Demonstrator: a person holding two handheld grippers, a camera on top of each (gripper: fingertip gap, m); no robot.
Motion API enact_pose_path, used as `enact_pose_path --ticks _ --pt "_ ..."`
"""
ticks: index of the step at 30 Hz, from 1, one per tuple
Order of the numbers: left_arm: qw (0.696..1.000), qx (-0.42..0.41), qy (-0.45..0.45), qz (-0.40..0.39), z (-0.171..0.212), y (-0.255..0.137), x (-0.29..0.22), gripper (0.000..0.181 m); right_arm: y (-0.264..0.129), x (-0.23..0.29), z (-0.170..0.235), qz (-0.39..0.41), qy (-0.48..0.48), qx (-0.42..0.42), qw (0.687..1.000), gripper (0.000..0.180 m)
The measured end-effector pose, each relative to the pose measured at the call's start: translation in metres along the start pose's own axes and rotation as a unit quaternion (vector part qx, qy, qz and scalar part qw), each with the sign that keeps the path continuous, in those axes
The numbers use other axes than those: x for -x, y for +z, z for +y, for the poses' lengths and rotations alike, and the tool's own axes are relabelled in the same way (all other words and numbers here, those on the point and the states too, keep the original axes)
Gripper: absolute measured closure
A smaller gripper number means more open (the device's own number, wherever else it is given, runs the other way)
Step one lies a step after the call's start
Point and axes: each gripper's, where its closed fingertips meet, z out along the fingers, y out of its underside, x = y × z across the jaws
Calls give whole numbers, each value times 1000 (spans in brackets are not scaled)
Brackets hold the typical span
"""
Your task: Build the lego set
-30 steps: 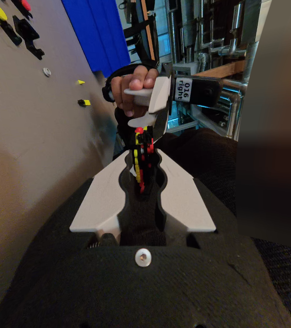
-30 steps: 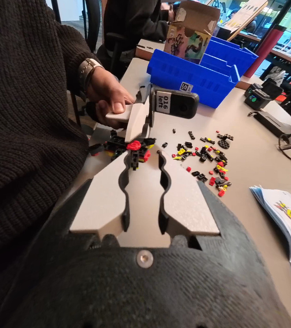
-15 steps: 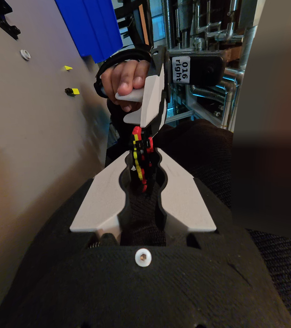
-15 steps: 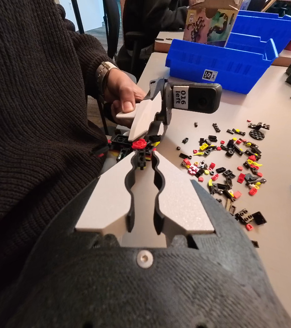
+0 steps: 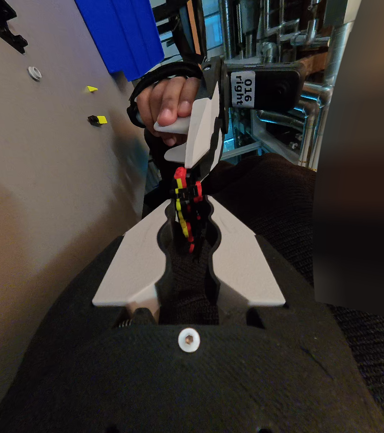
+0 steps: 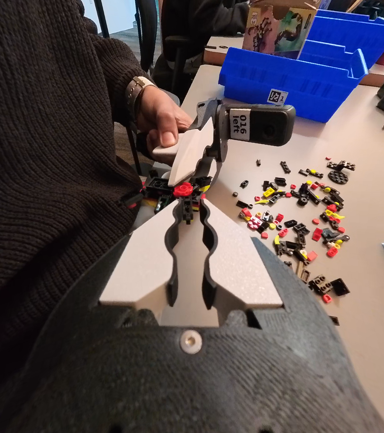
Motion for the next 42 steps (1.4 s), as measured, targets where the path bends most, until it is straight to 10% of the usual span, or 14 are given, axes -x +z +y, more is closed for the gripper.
enact_pose_path --ticks 27,34,42 --pt "998 -58 -24 17 -17 -8 1 160 1 -13 -3 68 -36 27 997 167" --pt "989 -147 29 14 -45 -28 -8 160 -24 -50 -25 136 118 -84 980 121" --pt "968 -233 93 -10 -66 -42 -18 160 8 -51 -20 123 305 -118 937 116"
